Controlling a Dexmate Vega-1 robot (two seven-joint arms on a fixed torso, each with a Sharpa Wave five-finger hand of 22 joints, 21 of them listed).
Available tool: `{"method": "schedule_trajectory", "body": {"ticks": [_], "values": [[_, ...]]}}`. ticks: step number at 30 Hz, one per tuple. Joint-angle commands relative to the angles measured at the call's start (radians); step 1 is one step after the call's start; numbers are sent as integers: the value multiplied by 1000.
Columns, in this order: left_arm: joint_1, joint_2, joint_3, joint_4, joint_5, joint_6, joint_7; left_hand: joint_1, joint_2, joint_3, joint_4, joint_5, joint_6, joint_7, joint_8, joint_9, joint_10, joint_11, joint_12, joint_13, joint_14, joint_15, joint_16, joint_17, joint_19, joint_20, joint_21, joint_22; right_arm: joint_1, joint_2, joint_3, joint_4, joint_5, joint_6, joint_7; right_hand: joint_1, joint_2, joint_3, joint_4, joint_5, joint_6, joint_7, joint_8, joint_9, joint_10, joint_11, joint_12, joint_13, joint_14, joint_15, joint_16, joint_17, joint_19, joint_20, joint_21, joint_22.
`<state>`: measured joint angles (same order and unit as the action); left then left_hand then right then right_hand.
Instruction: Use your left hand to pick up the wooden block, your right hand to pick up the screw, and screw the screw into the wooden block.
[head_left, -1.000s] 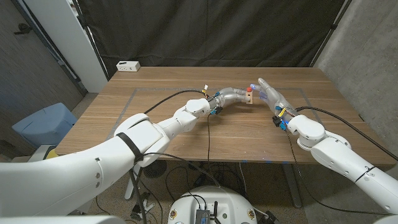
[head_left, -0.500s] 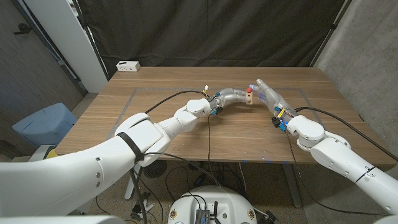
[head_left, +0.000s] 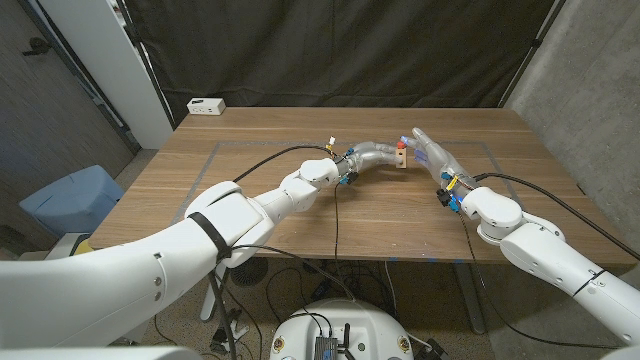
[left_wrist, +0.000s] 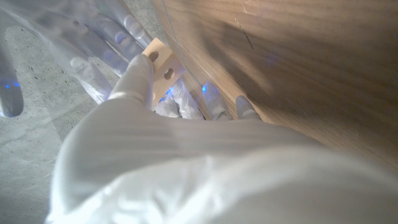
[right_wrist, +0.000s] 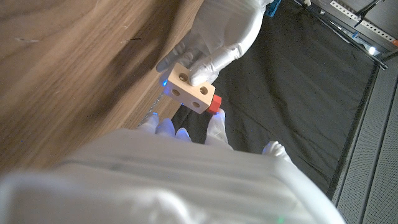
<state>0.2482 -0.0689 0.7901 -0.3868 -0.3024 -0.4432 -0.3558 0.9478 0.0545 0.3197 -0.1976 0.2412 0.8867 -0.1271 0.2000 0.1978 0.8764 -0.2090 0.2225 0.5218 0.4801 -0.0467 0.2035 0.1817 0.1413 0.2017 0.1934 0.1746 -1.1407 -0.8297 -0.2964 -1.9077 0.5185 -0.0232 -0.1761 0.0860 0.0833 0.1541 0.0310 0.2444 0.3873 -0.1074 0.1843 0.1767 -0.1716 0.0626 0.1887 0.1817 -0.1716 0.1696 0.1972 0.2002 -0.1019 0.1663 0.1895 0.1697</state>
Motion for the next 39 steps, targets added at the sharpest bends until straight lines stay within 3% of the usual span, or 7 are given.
{"method": "schedule_trajectory", "body": {"ticks": [1, 39], "values": [[1, 0, 2, -2, 1, -8, 0, -15, 27, 52, 42, 5, 10, 1, 5, 6, 8, 1, 4, 3, -1, -26, 0, 3, 3, 5, 2, 3, -17, 1, 18, -8, -2, 11, -22, -6, 3, 1, 6, 4, 2, 0, 1, 1, -84, 5, 3, 0, -173, -4, 7, 2, -5, 2, 4, 4], [26, 26, -2, -55, 9, -32, -12, -12, 27, 51, 40, 5, 10, 1, 5, 6, 9, 1, 4, 3, -2, -26, 1, 3, 3, 4, 2, 3, -7, 7, 26, 21, -2, 18, -11, -9, -5, -2, 6, 6, -5, 0, -1, 1, -90, 7, 0, 0, -180, 0, 4, 2, -8, 7, 2, 4]]}}
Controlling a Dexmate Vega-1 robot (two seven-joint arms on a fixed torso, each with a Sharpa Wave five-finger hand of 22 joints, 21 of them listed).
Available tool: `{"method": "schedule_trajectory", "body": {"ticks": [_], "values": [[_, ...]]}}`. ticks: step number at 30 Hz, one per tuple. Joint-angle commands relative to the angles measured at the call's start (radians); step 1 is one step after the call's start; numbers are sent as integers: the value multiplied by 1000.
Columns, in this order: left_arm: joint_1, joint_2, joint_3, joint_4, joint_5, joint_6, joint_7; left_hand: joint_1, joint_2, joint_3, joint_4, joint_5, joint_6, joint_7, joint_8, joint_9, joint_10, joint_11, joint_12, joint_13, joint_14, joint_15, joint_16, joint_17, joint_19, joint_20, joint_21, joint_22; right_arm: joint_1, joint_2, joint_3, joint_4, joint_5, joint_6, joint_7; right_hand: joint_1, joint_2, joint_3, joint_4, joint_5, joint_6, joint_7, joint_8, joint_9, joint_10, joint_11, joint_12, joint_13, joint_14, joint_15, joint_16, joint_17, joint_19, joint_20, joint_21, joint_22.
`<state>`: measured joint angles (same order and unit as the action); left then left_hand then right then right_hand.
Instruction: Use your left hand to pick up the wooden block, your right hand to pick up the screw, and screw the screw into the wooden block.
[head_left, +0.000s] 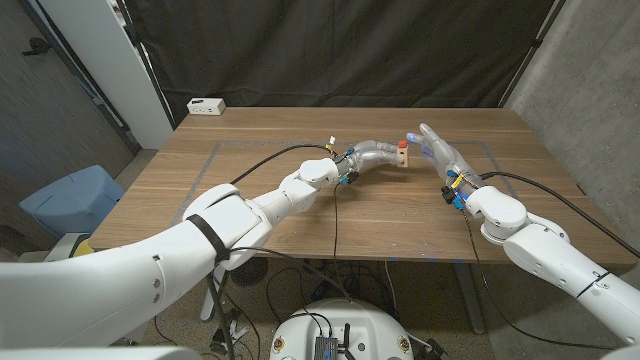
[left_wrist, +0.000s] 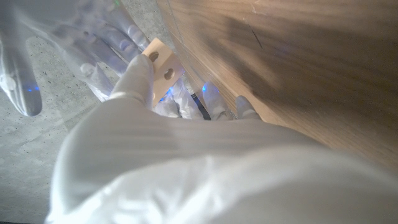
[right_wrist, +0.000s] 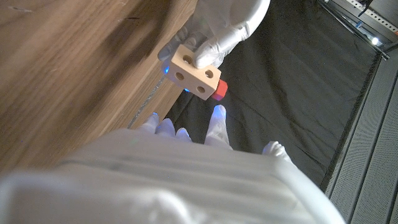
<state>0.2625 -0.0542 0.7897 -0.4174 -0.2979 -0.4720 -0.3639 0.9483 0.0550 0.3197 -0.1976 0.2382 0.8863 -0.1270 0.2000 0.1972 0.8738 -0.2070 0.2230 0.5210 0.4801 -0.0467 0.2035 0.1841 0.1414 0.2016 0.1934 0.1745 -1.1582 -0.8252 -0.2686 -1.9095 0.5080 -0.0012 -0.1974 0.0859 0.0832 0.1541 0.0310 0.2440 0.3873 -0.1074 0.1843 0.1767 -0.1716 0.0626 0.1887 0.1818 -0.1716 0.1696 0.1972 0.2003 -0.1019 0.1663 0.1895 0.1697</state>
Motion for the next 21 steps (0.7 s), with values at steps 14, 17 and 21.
{"method": "schedule_trajectory", "body": {"ticks": [14, 17, 21], "values": [[4, -2, -2, -3, 4, -5, -2, -13, 27, 51, 41, 8, 10, 0, 4, 6, 9, -1, 3, 4, -2, -24, 1, 1, 3, 4, 2, 3, 5, -4, -4, 18, 14, -13, 13, -25, -15, -13, 14, 6, 0, 7, 1, 1, -97, 5, -2, 0, -189, 0, 3, 4, -16, 8, 0, 4], [4, -2, -1, -3, 5, -6, -1, -13, 28, 51, 41, 8, 7, 0, 3, 6, 10, -1, 3, 4, -3, -25, 1, 1, 3, 4, 2, 3, 4, -5, -5, 19, 15, -12, 16, -28, -16, -15, 15, 6, 1, 6, 2, 1, -98, 4, -2, 0, -189, -1, 3, 4, -17, 7, 0, 4], [6, 1, -1, -9, 6, -6, 0, -13, 26, 51, 41, 8, 9, 0, 4, 6, 10, -1, 4, 4, -3, -25, 1, 1, 3, 5, 2, 3, 6, -6, -10, 22, 13, -9, 23, -31, -17, -17, 17, 7, 4, 6, 3, 1, -99, 5, -1, 0, -189, -1, 3, 5, -18, 7, 0, 4]]}}
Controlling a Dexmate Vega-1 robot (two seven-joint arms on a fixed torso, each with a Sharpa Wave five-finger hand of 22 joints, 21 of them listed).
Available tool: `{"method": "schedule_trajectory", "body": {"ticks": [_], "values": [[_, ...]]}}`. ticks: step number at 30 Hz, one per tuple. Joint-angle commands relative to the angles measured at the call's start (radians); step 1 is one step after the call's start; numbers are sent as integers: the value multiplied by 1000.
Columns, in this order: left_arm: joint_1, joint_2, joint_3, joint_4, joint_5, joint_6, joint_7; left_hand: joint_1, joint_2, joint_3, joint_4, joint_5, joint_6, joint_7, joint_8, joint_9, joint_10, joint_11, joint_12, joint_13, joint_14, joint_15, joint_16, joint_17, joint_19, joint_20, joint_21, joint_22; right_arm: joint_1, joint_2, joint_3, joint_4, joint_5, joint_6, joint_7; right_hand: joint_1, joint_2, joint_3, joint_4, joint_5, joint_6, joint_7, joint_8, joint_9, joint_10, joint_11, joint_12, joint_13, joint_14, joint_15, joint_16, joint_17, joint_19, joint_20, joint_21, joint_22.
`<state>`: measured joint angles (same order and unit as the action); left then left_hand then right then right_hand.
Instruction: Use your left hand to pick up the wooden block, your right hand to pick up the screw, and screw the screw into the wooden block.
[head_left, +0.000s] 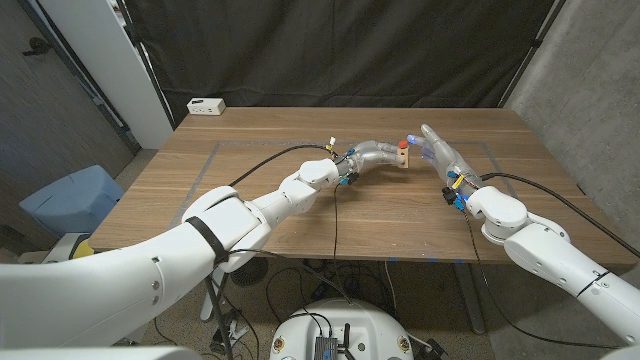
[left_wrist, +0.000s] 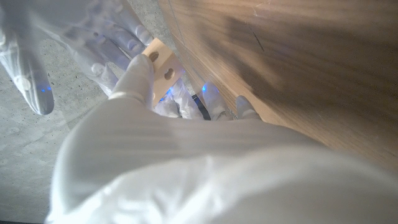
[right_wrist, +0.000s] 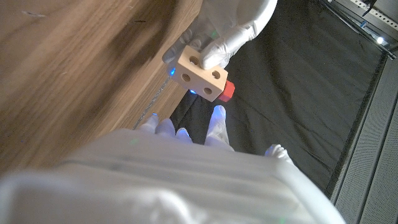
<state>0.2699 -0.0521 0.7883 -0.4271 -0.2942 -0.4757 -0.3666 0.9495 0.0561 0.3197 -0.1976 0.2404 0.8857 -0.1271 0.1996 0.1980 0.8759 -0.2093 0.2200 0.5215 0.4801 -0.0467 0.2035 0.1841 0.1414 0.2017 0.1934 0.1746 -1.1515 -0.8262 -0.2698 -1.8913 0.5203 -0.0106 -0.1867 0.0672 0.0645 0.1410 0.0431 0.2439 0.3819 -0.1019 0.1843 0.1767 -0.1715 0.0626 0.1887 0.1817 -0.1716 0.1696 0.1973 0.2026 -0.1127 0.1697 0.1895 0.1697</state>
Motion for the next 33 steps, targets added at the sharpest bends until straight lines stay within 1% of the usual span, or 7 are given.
{"method": "schedule_trajectory", "body": {"ticks": [1, 15, 33], "values": [[-2, 0, 0, -1, 2, -2, 2, -14, 25, 51, 41, 6, 11, 0, 5, 5, 8, 1, 7, 4, -3, -25, 1, 1, 3, 4, 2, 3, 0, -4, -9, 2, 3, -2, 11, -13, 1, -4, 6, 7, 9, 1, 2, 1, -99, 5, -1, 0, -189, -1, 3, 3, -7, 3, 0, 4], [7, 6, -1, -17, 2, -2, 3, -15, 24, 50, 41, 6, 10, 0, 5, 5, 10, 2, 8, 5, -3, -24, 1, 1, 3, 5, 2, 3, -2, -12, -14, -9, 6, -9, 16, -21, 1, -8, 11, 9, 10, 0, 3, 1, -99, 4, -1, 0, -190, -2, 5, 4, -9, 4, 0, 4], [7, 1, 0, -13, 1, -2, -2, -15, 26, 52, 42, 6, 9, 1, 4, 5, 7, 1, 7, 4, -2, -24, 1, 1, 3, 5, 2, 3, -20, -22, -7, -31, -2, -3, 10, -24, 5, -9, 16, 12, 11, -1, 3, 1, -96, 3, 2, 0, -187, -2, 6, 4, -9, 3, 1, 4]]}}
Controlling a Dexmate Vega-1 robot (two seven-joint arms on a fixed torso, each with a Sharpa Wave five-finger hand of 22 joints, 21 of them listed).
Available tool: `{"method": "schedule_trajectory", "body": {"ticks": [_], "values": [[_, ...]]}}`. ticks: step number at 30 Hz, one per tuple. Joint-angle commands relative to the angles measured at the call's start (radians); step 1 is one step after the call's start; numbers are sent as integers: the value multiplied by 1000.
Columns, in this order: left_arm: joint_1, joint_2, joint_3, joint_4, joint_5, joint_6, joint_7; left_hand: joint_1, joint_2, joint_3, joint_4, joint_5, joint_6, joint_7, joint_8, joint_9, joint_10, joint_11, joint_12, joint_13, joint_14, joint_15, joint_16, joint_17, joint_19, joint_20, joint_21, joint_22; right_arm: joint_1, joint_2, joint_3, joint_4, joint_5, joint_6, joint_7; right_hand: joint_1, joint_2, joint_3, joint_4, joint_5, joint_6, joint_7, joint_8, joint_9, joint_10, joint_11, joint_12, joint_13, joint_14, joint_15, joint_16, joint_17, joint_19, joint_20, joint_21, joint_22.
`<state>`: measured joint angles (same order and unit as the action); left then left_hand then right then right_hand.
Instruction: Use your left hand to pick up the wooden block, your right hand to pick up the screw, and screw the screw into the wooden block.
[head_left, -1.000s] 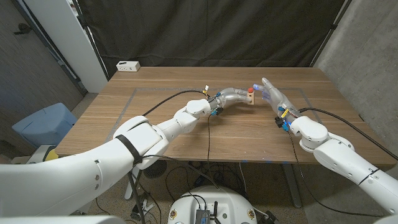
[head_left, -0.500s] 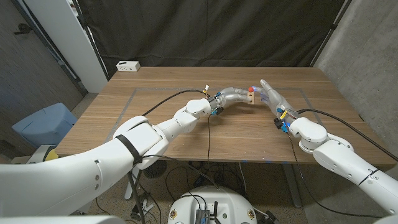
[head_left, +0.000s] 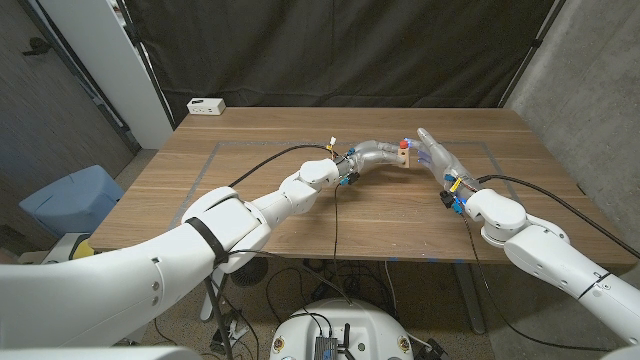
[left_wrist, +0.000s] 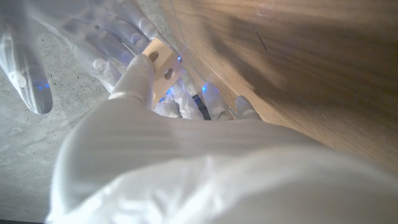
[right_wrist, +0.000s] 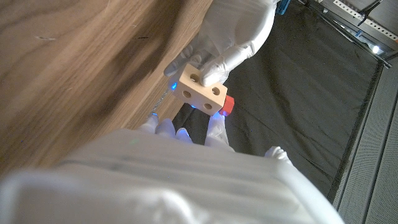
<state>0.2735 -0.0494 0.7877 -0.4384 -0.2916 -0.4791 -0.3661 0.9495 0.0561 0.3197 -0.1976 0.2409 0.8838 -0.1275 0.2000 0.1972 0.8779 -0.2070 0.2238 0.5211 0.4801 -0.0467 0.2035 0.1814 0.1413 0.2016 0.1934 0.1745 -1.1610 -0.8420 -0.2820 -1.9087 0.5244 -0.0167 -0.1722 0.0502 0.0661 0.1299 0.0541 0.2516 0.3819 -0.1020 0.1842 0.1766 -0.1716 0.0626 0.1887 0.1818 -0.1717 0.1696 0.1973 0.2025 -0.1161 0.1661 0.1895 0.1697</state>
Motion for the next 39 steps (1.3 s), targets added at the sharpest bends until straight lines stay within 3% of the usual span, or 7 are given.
{"method": "schedule_trajectory", "body": {"ticks": [1, 39], "values": [[3, -3, 0, 0, -2, 2, -3, -15, 26, 52, 42, 6, 11, 2, 4, 6, 7, -2, 3, 4, -2, -25, 0, 3, 2, 5, 2, 3, -12, -5, 7, -16, -2, -1, -8, -7, 4, 3, 5, 5, 11, 0, 3, 1, -95, 3, 2, 0, -187, -2, 7, 4, -6, 6, 1, 4], [-30, -32, 5, 61, -12, 44, 8, -16, 25, 52, 42, 6, 11, 1, 4, 6, 5, -1, 3, 5, -1, -26, 1, 3, 4, 4, 3, 3, -32, -14, 10, -50, -4, -24, -18, -4, 8, 3, 9, 11, 13, -1, 3, 1, -94, 4, 3, 0, -183, -3, 8, 2, -4, 7, 3, 4]]}}
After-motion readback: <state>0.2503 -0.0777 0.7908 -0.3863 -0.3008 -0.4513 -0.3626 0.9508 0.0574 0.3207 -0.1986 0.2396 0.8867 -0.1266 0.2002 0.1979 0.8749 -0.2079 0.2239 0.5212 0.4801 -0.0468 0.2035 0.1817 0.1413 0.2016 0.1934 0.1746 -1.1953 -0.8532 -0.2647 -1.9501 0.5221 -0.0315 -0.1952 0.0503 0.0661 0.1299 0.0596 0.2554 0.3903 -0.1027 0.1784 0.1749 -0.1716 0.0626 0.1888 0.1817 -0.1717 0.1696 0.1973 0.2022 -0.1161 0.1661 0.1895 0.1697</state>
